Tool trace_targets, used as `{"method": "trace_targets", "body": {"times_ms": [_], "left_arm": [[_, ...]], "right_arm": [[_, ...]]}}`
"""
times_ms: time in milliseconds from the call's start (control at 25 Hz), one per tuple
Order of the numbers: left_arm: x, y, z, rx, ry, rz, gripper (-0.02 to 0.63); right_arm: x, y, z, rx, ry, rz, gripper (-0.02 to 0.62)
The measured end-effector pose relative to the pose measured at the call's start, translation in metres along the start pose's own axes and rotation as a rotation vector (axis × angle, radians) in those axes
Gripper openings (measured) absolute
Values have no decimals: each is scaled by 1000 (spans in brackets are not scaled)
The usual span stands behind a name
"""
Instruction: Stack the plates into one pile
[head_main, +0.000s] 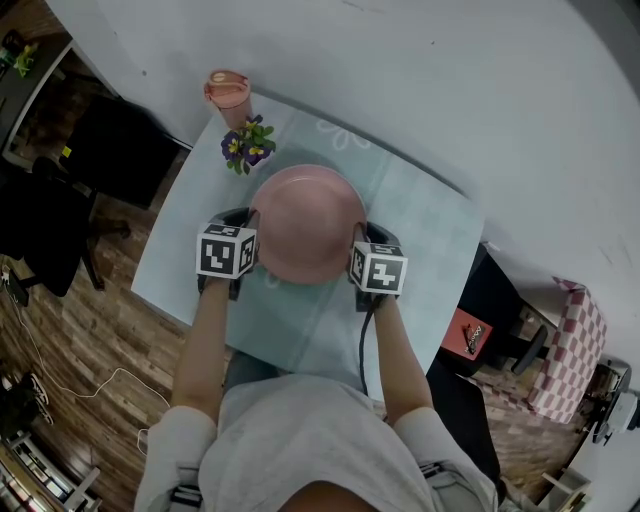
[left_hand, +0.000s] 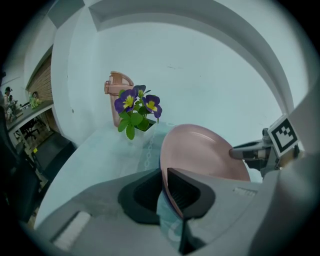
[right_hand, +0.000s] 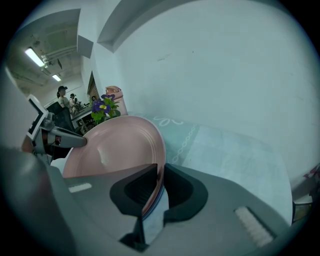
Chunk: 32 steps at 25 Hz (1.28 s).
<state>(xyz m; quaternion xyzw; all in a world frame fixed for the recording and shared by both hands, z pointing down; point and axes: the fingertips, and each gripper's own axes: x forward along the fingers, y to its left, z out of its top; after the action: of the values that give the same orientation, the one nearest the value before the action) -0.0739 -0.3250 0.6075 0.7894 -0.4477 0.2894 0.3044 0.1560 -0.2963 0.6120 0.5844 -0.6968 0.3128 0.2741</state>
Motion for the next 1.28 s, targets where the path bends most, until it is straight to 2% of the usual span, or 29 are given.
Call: {"method": "trace_targets", "body": {"times_ms": [400,680,960,1040,1200,1280], "left_arm": [[2,-1,-1,27,-27,-16,59],[-4,-4,-2,38,-57,-7,158],[-29,-4,11,38,-153,9,158],[-38,-6,17,53,-189,7,132],[-61,-11,30,89,-270,-3,6],[-72,-16,38,108,-317,-23,5]], "right_arm": [[5,0,-3,-20,-1,-19,62],[4,5,-5,-32,2,-9,149],[-5,5,2,-40,-57,-23,149],[-11,10,9,-48,-92,-20,142],[-36,26,25,-27,-192,2,2],[-51,35,31,-20,-239,24,2]]}}
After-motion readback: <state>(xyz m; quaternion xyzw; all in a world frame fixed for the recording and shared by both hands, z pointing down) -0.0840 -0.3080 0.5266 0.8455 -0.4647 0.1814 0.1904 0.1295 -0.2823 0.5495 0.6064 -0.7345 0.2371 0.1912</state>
